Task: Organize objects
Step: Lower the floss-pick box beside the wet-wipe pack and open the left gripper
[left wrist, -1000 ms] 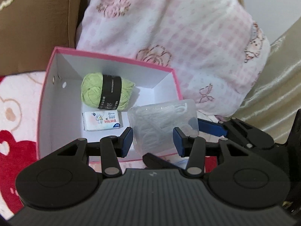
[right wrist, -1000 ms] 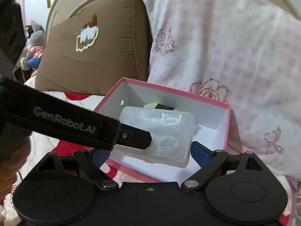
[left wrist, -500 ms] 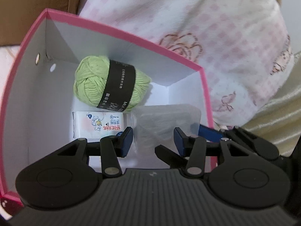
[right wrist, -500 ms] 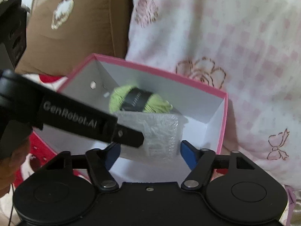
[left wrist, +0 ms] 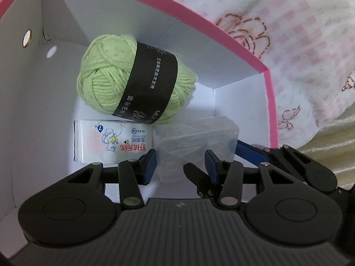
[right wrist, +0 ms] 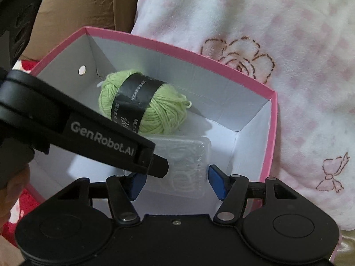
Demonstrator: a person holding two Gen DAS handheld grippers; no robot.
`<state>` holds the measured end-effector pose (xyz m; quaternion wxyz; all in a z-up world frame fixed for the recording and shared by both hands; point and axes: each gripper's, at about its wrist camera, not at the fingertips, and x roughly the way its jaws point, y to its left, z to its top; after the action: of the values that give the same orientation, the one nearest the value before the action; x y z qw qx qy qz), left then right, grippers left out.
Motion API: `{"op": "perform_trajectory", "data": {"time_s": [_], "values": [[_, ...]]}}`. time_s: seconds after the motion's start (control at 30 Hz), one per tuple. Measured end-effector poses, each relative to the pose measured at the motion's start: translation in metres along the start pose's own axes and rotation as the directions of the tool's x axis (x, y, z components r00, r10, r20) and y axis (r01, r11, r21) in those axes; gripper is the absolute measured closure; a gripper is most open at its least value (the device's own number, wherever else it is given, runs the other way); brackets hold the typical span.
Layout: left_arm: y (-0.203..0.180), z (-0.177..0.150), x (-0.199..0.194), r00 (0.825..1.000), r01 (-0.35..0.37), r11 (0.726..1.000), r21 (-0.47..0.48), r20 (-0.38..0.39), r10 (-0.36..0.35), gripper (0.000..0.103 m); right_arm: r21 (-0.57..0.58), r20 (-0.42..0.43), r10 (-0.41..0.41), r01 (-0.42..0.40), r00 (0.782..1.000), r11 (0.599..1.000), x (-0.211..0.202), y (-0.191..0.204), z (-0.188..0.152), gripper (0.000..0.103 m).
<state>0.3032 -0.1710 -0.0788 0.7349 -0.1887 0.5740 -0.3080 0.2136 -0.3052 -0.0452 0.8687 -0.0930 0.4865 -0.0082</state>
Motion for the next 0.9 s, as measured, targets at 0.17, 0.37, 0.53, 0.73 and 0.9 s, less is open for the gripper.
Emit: {"op": "perform_trajectory", "data": {"time_s": [0.17,0.37,0.53,0.73,0.9], "values": [[0.007,0.001,0.001,1.0,0.013,0.999,-0.032,-0.004,-0.013,0.057,-0.048,-0.014,-0.033,0.032,0.999,0.998,0.001,0.01,-0.005,0.037],[0.014,0.007,-0.001,1.0,0.019,0.999,-0.042,-0.02,-0.019,0.062,-0.082,-0.007,-0.009,0.008,1.0,0.997,0.001,0.013,-0.008,0.036],[0.012,0.005,0.003,1.0,-0.007,0.999,-0.044,-0.006,0.006,0.068,-0.103,-0.015,-0.03,0.029,0.999,0.994,-0.001,0.016,-0.01,0.036],[0.004,0.002,0.004,0.999,-0.044,0.999,-0.03,0.022,0.044,0.073,-0.126,-0.006,-0.051,0.05,0.999,0.991,-0.003,0.018,-0.013,0.037],[-0.001,0.0,0.002,0.996,-0.079,0.997,0.0,0.048,0.079,0.076,-0.133,-0.01,-0.111,0.108,0.994,0.985,-0.003,0.021,-0.01,0.035]]}}
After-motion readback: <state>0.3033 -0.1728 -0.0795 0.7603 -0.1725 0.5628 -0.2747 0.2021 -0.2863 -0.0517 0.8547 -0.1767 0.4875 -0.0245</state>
